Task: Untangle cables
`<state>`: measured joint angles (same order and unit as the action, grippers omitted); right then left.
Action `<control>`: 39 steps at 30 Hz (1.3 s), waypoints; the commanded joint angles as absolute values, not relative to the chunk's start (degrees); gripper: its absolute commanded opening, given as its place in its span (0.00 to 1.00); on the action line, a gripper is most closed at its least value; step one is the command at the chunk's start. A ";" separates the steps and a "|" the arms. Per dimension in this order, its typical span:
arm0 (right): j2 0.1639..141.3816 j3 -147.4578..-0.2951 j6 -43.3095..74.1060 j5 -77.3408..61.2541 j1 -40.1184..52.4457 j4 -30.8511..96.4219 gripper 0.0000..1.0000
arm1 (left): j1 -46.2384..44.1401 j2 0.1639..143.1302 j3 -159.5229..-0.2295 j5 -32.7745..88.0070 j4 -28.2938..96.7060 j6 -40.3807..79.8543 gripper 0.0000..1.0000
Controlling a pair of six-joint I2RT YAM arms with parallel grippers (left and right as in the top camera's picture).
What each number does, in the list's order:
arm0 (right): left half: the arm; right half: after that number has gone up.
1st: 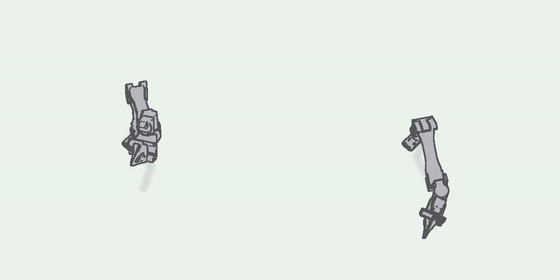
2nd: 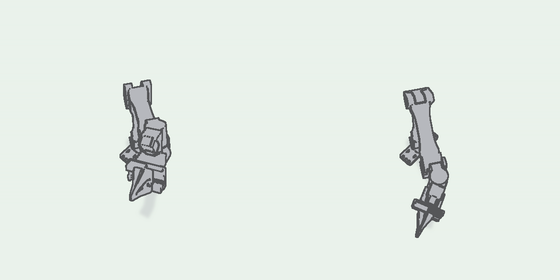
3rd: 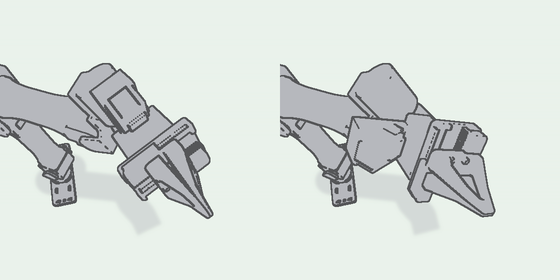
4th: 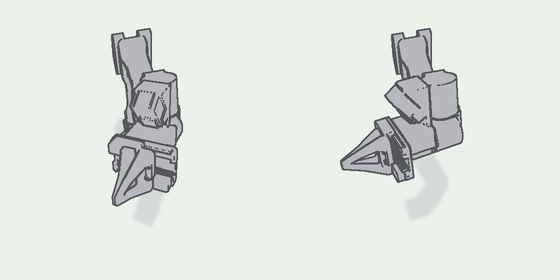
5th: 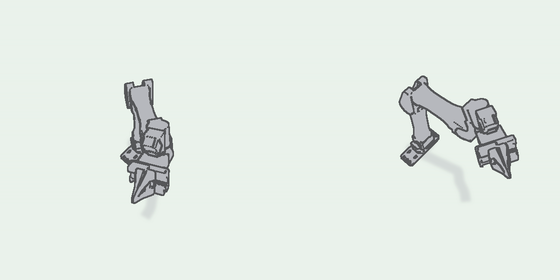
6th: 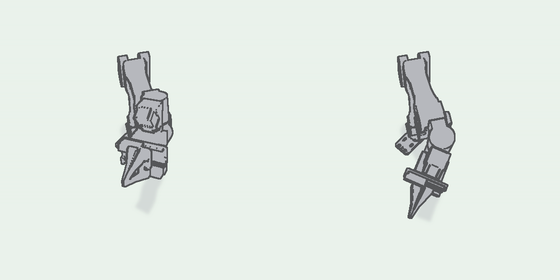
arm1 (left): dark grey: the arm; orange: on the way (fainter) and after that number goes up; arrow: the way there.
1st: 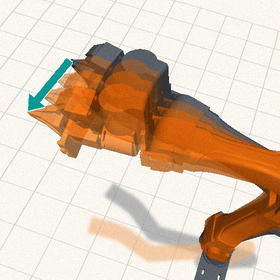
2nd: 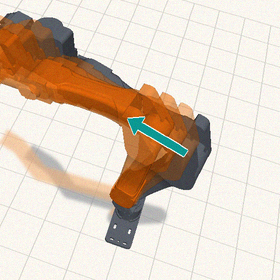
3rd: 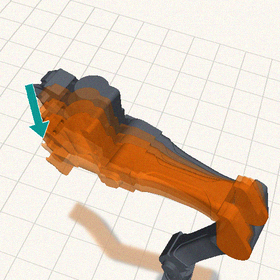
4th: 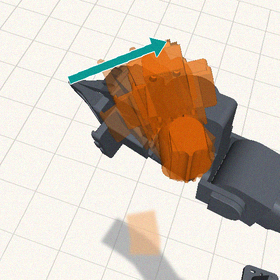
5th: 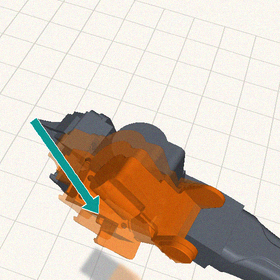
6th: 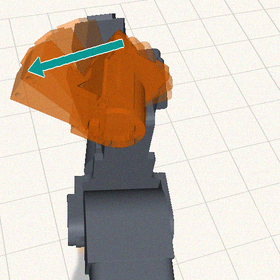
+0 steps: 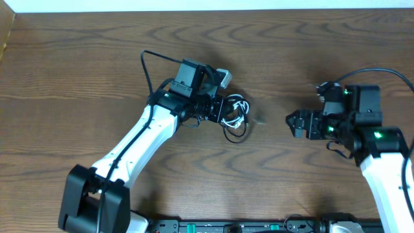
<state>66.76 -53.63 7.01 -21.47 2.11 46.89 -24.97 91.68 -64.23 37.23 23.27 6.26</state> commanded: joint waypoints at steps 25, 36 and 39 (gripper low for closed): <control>85.52 -54.63 6.79 -23.55 9.87 31.33 0.07 | -24.36 90.54 -65.36 61.71 15.09 13.85 0.08; 85.52 -54.63 -4.69 -50.54 9.87 36.75 0.01 | -21.39 90.54 -65.39 26.46 29.08 14.09 0.50; 85.45 -54.65 -7.62 -61.71 9.85 35.62 0.01 | -21.39 90.54 -65.36 26.55 30.15 14.17 0.51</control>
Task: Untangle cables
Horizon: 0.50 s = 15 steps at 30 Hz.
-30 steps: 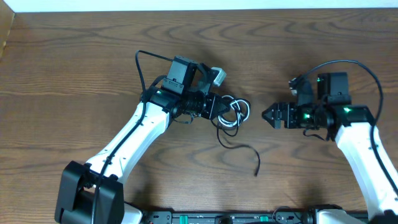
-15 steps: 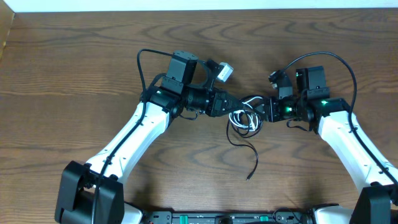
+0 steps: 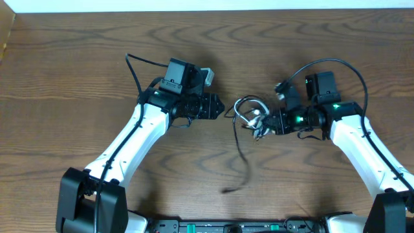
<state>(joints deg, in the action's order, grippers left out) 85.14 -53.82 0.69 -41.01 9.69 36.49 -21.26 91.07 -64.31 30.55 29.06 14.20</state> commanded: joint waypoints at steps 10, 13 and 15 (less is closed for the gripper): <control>85.41 -54.65 1.89 -63.61 9.85 24.01 0.01 | -21.41 90.54 -65.28 45.98 32.86 11.29 0.54; 85.38 -54.65 13.04 -63.77 9.87 13.58 0.01 | -21.63 90.54 -65.25 52.01 32.29 8.67 0.58; 85.38 -54.65 14.96 -64.29 9.87 11.64 0.01 | -21.71 90.54 -65.25 52.07 32.27 8.60 0.59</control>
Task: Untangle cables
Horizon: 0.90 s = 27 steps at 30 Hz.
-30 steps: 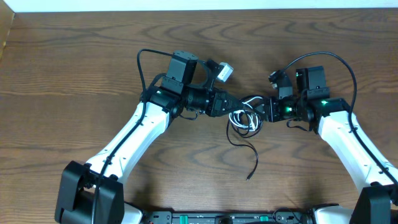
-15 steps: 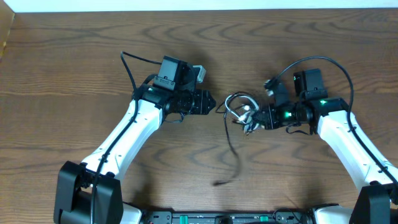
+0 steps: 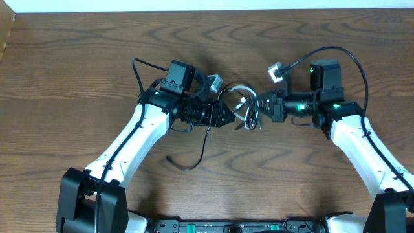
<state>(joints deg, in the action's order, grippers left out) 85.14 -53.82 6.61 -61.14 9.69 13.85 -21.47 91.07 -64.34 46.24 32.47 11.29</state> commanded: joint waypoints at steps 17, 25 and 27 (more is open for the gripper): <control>85.38 -54.65 15.49 -65.12 11.99 10.92 0.01 | -29.30 90.54 -64.82 45.84 23.49 8.67 0.64; 85.38 -54.65 15.66 -65.01 11.88 10.90 0.01 | -31.31 90.56 -64.60 37.87 23.70 8.62 0.64; 85.41 -54.65 15.68 -64.18 11.35 10.94 0.01 | -30.79 90.39 -64.64 37.89 23.68 8.64 0.64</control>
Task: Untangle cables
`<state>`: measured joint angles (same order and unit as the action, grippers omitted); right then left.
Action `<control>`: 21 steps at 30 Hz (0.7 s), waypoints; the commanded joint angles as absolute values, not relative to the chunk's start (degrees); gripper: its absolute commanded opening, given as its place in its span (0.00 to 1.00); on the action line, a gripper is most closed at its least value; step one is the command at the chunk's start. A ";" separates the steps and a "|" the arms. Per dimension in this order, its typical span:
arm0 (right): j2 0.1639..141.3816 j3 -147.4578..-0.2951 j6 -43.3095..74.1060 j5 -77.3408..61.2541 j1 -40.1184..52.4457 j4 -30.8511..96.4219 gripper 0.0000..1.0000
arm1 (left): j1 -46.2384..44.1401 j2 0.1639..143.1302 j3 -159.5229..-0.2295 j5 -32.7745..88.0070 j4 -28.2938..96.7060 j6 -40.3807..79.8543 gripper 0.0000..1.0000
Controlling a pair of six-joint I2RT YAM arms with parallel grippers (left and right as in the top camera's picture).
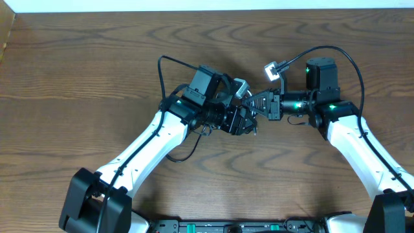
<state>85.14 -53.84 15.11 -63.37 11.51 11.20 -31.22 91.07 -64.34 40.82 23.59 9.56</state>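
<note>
A small tangle of white and black cables (pixel 250 112) is held just above the middle of the table, between the two arms. My left gripper (pixel 246 123) reaches in from the left and looks shut on the tangle's lower part. My right gripper (pixel 255 103) comes from the right and looks shut on its upper part. The fingertips of both nearly touch and hide most of the tangle. A loose black tail (pixel 183 153) curves down onto the table under the left forearm.
Dark wood table (pixel 77 77) with bare surface all around the arms. A black rail with plugs (pixel 246 226) runs along the front edge. The arms' own black wiring loops above each wrist.
The left arm has shifted right and its gripper now sits closer under the right gripper. The tangle is more squeezed between them. The black tail lies further under the left forearm.
First the left gripper held the tangle alone, the right arm far off. Then the right gripper had it, a black tail hanging toward the front, the left gripper apart. Then both grippers met at the tangle, and now they are pressed closer on it.
</note>
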 commanded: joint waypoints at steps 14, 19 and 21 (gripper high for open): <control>85.41 -54.65 18.85 -68.14 8.95 10.83 0.01 | -24.05 87.79 -64.62 37.89 25.17 8.86 0.64; 85.41 -54.65 19.94 -69.04 9.58 9.91 0.01 | -25.56 88.66 -64.45 37.87 25.04 8.86 0.63; 85.38 -54.65 20.43 -70.61 9.58 8.32 0.01 | -26.02 89.23 -64.29 37.89 24.95 8.86 0.64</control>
<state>85.14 -53.84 19.05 -66.48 9.28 10.00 -25.17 88.71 -64.34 38.35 25.06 9.17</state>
